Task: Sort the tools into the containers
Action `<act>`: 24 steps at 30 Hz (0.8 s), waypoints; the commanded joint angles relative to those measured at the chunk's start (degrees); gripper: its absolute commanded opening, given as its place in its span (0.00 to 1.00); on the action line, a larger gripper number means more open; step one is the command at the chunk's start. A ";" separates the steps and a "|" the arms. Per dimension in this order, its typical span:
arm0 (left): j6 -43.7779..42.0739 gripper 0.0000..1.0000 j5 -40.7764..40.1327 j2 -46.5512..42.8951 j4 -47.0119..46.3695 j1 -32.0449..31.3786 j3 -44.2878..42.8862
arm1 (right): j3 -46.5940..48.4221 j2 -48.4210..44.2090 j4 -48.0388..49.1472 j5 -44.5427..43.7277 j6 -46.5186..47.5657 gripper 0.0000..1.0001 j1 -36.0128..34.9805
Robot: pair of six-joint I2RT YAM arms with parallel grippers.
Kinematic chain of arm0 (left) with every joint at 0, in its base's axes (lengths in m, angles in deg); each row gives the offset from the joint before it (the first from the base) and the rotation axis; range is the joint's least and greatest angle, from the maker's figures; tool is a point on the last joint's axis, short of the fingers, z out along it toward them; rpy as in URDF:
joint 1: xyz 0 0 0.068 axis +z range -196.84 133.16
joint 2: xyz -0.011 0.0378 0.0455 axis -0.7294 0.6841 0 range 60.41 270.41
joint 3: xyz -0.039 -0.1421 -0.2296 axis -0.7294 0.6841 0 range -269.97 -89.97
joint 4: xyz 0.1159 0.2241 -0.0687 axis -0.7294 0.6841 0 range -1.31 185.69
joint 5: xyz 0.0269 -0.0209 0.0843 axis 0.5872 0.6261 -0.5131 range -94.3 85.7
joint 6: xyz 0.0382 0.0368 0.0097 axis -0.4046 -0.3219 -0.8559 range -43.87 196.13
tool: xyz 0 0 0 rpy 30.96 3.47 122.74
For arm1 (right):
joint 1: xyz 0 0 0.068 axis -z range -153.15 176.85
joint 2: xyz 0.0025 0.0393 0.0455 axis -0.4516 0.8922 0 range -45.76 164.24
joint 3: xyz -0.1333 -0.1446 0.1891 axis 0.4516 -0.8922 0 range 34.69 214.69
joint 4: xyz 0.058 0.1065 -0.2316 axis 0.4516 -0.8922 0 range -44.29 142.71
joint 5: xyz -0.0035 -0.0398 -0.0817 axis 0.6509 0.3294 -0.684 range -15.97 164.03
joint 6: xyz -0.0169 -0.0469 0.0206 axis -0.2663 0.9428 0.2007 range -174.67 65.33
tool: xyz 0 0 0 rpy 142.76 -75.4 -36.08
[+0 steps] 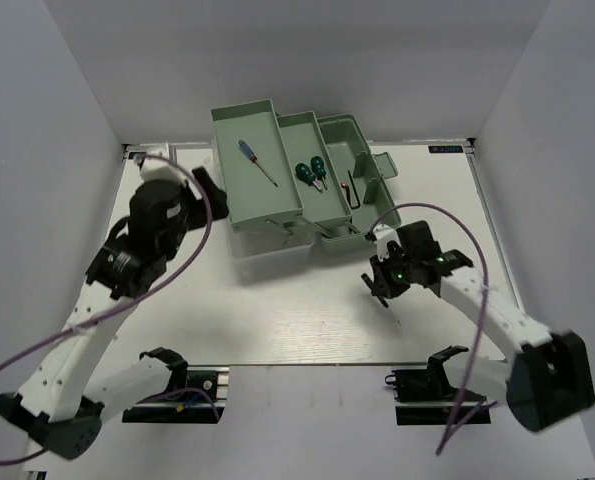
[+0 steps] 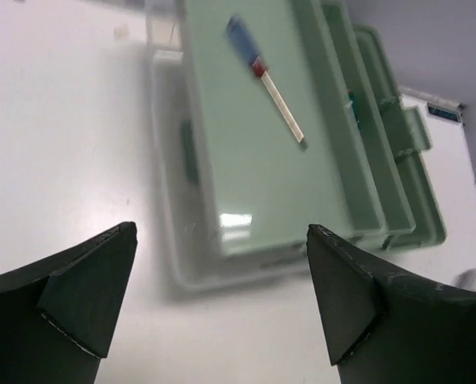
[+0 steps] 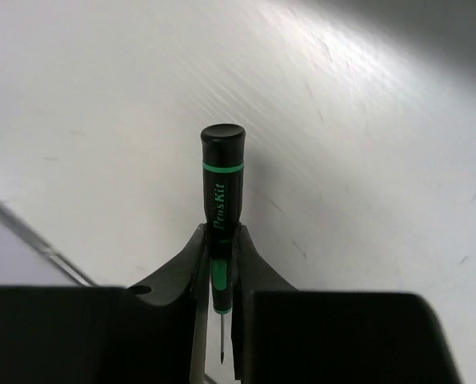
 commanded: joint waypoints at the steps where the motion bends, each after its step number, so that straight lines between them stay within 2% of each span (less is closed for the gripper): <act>1: 7.12 0.97 3.97 -4.48 7.04 0.19 11.17 | 5.75 -11.83 -2.80 17.12 12.47 0.00 0.17; 3: 11.61 0.97 4.50 -7.49 7.57 0.19 15.06 | 11.28 -14.06 -0.34 20.66 15.11 0.00 0.26; 6: 16.70 0.97 5.55 -11.10 8.10 0.19 21.22 | 21.80 -8.54 4.83 23.39 11.79 0.00 -0.01; 8: 18.74 0.97 5.56 -11.11 8.71 0.19 23.86 | 28.06 -0.92 8.88 24.44 6.17 0.00 -0.44; 9: 19.96 0.97 6.08 -11.11 8.72 0.19 24.48 | 34.78 1.12 14.82 24.53 4.42 0.00 -0.79; 11: 20.93 0.97 6.09 -11.11 9.33 0.19 25.01 | 40.71 11.28 17.76 24.89 -2.00 0.00 -2.19; 12: 21.47 0.97 6.09 -11.11 10.03 0.19 25.54 | 50.57 16.56 18.91 24.89 -3.84 0.00 -2.55; 13: 21.47 0.97 6.09 -11.11 10.65 0.19 25.54 | 53.98 19.22 18.92 24.97 -8.39 0.00 -3.43; 14: 22.25 0.98 6.09 -11.11 10.65 0.19 26.06 | 63.84 26.56 17.62 24.89 -9.30 0.00 -4.48; 16: 22.87 0.98 6.79 -11.11 10.65 0.19 26.95 | 69.71 31.18 16.12 25.15 -12.12 0.00 -5.97; 17: 23.40 0.98 7.31 -11.80 11.17 0.19 27.82 | 75.31 37.55 15.24 25.32 -13.34 0.00 -7.11; 19: 25.06 0.98 7.84 -12.85 11.18 0.19 29.58 | 82.35 41.12 13.56 25.24 -14.58 0.00 -8.62; 21: 25.69 0.98 8.45 -15.14 11.18 0.19 30.72 | 83.71 45.77 13.12 23.41 -14.15 0.00 -10.71; 22: 26.47 0.98 8.46 -15.93 11.88 0.19 31.42 | 84.41 47.18 12.60 22.70 -14.06 0.03 -11.08; 24: 27.18 0.98 7.68 -17.95 12.84 0.19 31.43 | 84.51 48.51 11.20 22.17 -12.48 0.22 -11.86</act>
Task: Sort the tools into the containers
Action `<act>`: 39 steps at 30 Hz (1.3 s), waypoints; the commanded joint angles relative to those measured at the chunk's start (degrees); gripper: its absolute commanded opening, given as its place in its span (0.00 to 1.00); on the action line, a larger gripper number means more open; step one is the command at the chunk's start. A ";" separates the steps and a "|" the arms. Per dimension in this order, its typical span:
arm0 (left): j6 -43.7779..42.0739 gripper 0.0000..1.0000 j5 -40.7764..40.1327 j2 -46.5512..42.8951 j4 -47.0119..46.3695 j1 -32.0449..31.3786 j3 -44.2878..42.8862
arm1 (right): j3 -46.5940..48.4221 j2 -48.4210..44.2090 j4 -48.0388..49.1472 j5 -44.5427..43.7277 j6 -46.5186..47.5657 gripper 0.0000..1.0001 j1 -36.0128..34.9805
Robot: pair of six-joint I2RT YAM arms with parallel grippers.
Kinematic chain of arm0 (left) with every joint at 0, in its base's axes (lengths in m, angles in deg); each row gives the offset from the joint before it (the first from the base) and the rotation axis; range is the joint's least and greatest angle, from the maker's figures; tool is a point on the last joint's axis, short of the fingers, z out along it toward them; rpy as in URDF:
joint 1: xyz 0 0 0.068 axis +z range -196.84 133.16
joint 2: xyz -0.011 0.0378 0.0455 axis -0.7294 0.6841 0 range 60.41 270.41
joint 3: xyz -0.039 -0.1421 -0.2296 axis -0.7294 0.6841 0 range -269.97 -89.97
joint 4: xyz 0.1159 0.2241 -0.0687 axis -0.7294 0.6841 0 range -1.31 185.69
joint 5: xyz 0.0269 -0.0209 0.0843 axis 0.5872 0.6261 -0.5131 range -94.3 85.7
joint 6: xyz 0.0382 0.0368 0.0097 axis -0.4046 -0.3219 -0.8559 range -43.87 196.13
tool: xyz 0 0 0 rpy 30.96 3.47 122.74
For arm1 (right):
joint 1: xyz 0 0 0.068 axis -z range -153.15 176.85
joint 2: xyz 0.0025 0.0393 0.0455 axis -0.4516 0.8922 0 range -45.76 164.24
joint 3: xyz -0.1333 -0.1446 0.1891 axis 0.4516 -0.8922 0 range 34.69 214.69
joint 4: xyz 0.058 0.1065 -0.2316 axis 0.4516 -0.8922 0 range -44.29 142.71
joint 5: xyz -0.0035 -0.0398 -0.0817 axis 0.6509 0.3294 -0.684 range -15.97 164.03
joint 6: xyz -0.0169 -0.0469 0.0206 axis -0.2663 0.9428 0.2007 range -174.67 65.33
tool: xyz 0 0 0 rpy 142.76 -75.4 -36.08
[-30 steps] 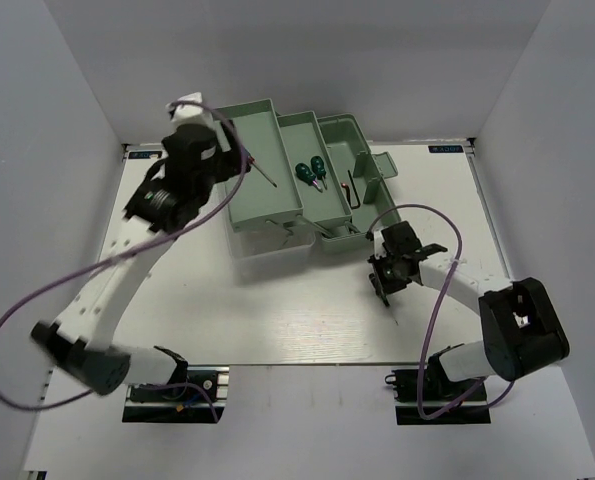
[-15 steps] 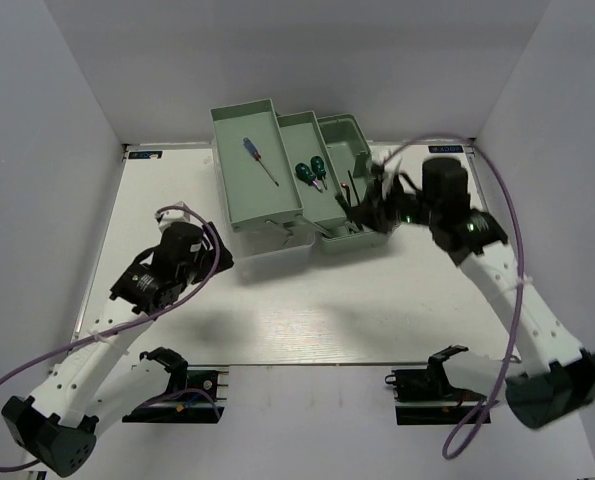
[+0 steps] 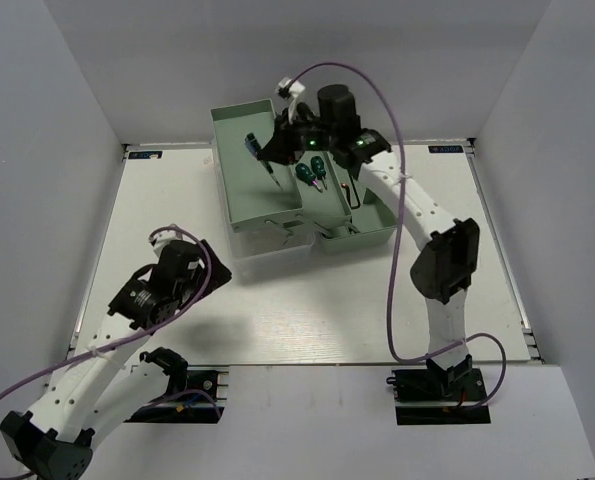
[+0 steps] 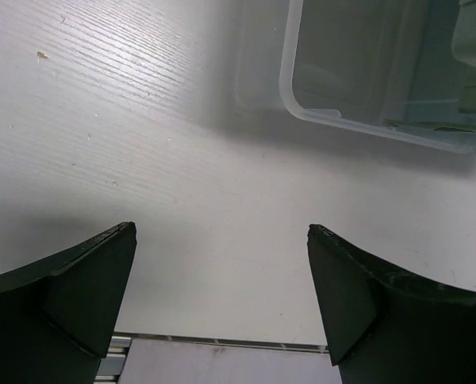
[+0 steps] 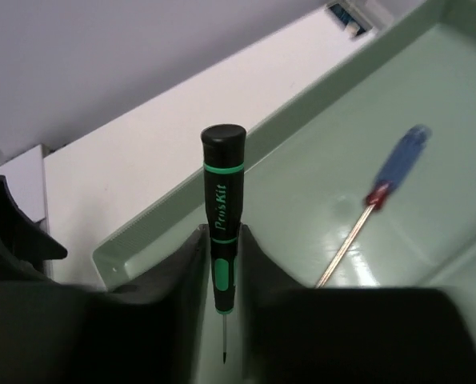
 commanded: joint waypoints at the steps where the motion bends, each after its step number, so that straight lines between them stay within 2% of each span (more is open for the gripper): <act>1: 2.38 0.98 0.19 -3.08 1.94 0.12 0.06 | 2.33 0.93 -3.47 -1.24 0.24 0.41 -1.79; 4: 2.38 1.00 -0.51 -3.61 2.74 0.12 -0.46 | -1.08 -1.26 -2.70 -0.37 2.09 0.61 -1.97; 8: 2.38 1.00 0.80 -1.50 0.81 0.12 0.06 | -5.23 -6.79 0.82 2.61 6.12 0.65 -1.53; 9: 2.38 1.00 0.81 -1.50 0.80 0.12 0.06 | -6.02 -10.11 1.00 6.79 9.10 0.65 -1.62; 10: 2.38 1.00 1.33 -0.97 0.11 0.12 0.59 | -7.07 -11.45 0.82 8.84 10.87 0.62 -1.27; 11: 2.38 1.00 1.34 -0.97 0.10 0.12 0.59 | -12.30 -14.68 0.56 12.95 12.97 0.60 -1.44; 12: 2.38 1.00 1.34 -0.97 0.10 0.12 0.59 | -15.05 -16.45 0.47 14.99 22.04 0.56 -1.45; 13: 2.38 1.00 1.34 -0.97 0.10 0.12 0.59 | -18.13 -22.39 0.82 19.71 25.70 0.45 -1.45; 14: 2.38 1.00 0.81 -0.97 -0.51 0.12 1.11 | -27.64 -24.27 -0.31 23.15 33.05 0.38 -1.71; 16: 2.38 1.00 0.81 -0.97 -0.51 0.12 1.12 | -34.55 -29.09 -7.85 26.68 54.81 0.21 -2.32; 17: 1.85 1.00 0.81 -0.97 -0.51 0.12 1.12 | -36.51 -29.91 -13.19 26.09 59.09 0.03 -3.19; 18: 1.85 1.00 0.81 -0.45 -1.12 0.12 1.12 | -39.74 -30.61 -16.02 25.30 62.10 0.00 -3.64; 19: 1.85 1.00 0.81 -0.44 -1.13 0.12 1.64 | -42.65 -31.84 -17.44 22.94 70.22 0.00 -4.43; 20: 1.85 1.00 0.81 -0.44 -1.13 0.12 1.65 | -43.98 -32.11 -20.16 22.05 72.65 0.00 -5.56; 21: 1.85 1.00 0.81 -0.44 -1.13 0.12 1.65 | -47.48 -32.72 -20.10 20.91 74.15 0.07 -6.10; 22: 1.85 1.00 0.81 -0.44 -1.13 0.12 1.65 | -48.73 -32.90 -19.49 17.16 75.47 0.22 -6.71; 23: 1.85 1.00 0.81 -0.44 -1.13 0.12 1.65 | -49.70 -32.91 -16.70 15.73 75.83 0.44 -8.28; 26: 1.85 1.00 0.81 -0.44 -1.13 0.12 1.65 | -54.45 -32.38 -10.38 7.40 75.14 0.62 -10.93; 30: 2.46 1.00 0.81 -1.75 0.18 0.12 2.78 | -58.67 -31.33 3.06 3.24 71.27 0.69 -13.39; 39: 4.13 1.00 -0.25 -5.28 3.44 0.12 4.01 | -59.38 -24.83 15.41 -7.21 67.40 0.70 -18.40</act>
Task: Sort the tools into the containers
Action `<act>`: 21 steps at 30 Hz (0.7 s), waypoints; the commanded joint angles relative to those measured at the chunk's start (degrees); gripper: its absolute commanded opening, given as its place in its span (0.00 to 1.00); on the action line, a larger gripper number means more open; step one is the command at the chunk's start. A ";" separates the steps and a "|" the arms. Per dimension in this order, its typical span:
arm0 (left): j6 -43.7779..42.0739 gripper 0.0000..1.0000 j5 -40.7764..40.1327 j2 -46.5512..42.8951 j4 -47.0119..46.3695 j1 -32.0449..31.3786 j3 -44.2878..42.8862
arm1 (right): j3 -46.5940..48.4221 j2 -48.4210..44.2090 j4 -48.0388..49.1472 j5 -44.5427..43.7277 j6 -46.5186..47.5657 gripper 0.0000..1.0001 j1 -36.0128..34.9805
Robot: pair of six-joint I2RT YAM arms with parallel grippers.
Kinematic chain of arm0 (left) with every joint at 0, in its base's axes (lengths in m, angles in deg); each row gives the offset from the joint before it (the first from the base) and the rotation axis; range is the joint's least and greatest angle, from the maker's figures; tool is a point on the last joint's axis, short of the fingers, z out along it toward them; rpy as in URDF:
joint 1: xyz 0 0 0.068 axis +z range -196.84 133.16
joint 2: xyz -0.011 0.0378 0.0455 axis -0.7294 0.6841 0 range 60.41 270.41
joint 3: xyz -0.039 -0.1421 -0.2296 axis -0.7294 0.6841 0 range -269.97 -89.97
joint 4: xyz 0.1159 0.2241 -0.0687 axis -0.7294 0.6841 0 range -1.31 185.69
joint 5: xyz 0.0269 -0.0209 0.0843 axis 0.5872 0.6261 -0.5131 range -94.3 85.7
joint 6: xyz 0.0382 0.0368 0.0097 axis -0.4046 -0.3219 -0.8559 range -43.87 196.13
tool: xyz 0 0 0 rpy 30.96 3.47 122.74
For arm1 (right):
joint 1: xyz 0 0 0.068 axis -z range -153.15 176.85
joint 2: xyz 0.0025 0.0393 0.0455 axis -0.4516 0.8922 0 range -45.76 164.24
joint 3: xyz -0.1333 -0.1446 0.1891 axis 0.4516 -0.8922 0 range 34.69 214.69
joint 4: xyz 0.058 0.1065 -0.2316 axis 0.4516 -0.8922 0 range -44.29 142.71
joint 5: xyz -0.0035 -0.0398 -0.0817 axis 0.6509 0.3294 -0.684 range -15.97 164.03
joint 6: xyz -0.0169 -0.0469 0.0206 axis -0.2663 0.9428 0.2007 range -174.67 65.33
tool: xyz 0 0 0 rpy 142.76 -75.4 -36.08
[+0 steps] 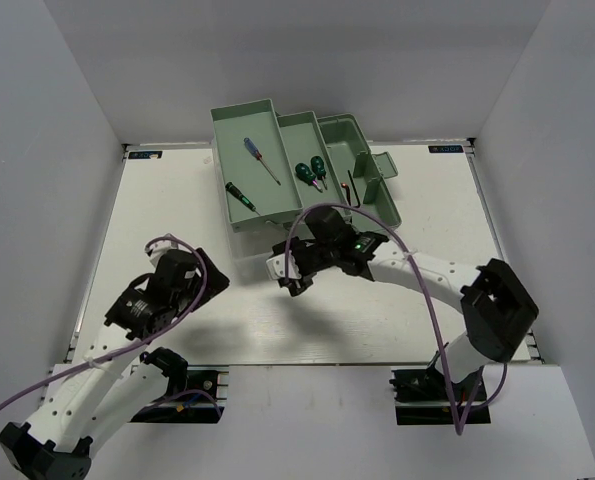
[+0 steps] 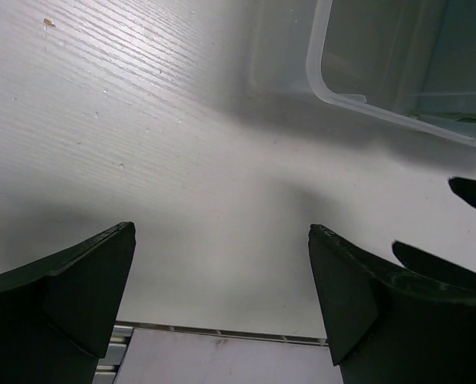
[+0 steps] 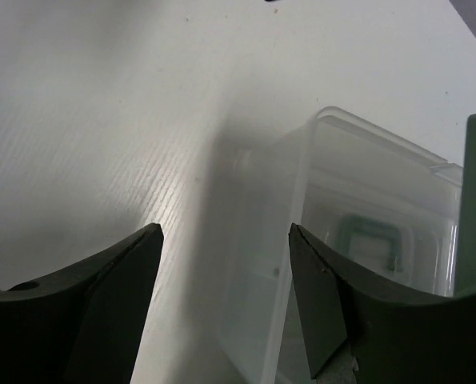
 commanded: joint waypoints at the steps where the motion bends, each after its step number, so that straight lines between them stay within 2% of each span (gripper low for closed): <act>1: 0.94 1.00 -1.08 -1.56 1.32 0.12 0.78 | 1.23 3.15 7.50 -6.09 -1.28 0.70 -2.10; 5: 1.47 1.00 0.76 -1.56 1.32 0.12 1.93 | 3.08 8.16 11.27 -11.88 -0.93 0.70 -3.77; 8: 1.99 1.00 1.47 -2.09 1.32 0.12 2.45 | 4.22 13.78 15.22 -20.91 -0.13 0.69 -5.53; 11: 2.00 1.00 1.47 -3.14 1.32 0.12 2.98 | 5.36 15.82 17.26 -24.19 -0.48 0.68 -6.41; 15: 2.00 1.00 1.47 -3.14 1.85 0.12 2.98 | 3.79 11.43 15.33 -18.41 -2.68 0.64 -6.15; 17: 2.00 1.00 1.47 -3.67 1.85 0.12 3.50 | 3.70 6.86 10.00 -11.12 -4.52 0.60 -5.54; 19: 2.00 1.00 2.00 -3.67 1.24 0.12 4.12 | 1.95 1.95 9.26 -4.38 -4.53 0.57 -5.18; 21: 2.00 1.00 2.00 -3.67 0.54 0.12 4.12 | 0.63 -0.17 9.26 -4.68 -4.62 0.57 -5.45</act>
